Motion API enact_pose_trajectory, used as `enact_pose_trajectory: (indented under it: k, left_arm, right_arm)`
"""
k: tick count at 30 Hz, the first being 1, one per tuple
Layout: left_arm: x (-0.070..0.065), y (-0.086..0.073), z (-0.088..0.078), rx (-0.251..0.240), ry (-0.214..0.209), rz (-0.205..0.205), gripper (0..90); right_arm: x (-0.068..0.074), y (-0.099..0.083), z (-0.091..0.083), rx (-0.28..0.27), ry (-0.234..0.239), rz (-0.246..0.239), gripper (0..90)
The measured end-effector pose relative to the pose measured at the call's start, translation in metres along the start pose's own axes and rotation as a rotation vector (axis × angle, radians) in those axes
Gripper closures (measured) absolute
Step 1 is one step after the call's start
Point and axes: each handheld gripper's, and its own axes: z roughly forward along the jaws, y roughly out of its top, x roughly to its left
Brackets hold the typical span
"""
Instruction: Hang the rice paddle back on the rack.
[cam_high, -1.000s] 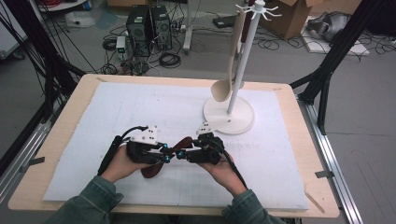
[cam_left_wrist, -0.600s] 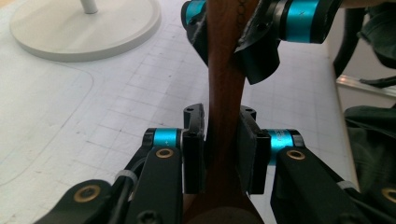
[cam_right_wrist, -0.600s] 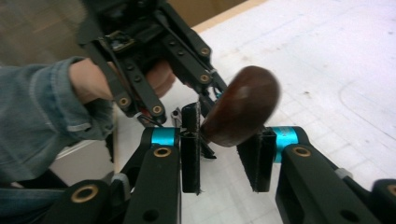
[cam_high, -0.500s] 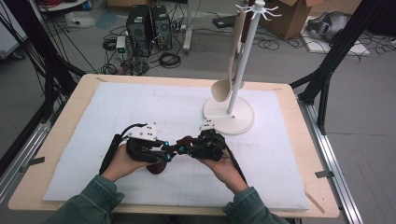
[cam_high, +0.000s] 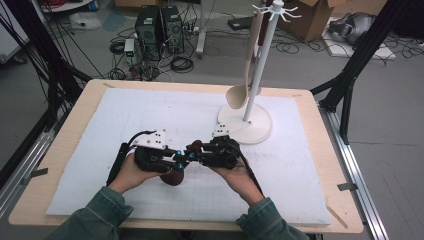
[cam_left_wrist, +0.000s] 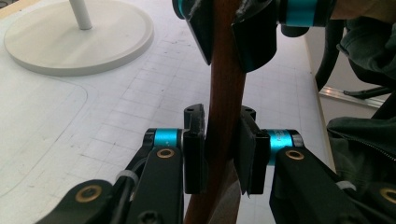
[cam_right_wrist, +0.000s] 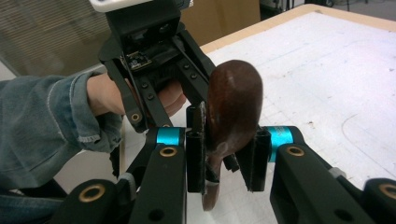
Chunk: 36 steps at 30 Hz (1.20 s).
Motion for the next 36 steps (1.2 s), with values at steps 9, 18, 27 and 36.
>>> enact_pose_trajectory:
  k: [9,18,27,36]
  left_arm:
    - [-0.0006,0.0033,0.0025,-0.042,-0.012,-0.021,75.0]
    - [-0.0012,0.0017,0.0073,-0.007,-0.027,-0.008,70.5]
    - [-0.0018,0.0026,0.0064,-0.042,-0.022,-0.018,76.4]
    - [-0.0011,0.0021,0.0025,-0.069,-0.020,-0.026,76.8]
  right_arm:
    - [0.0005,0.0005,0.0016,-0.014,0.000,-0.009,75.1]
    - [0.0011,0.0017,-0.0016,0.000,0.013,-0.028,76.8]
    - [0.0024,0.0011,0.0011,-0.023,-0.016,-0.037,71.5]
    - [0.0036,-0.0034,0.0063,-0.023,-0.016,-0.041,71.5]
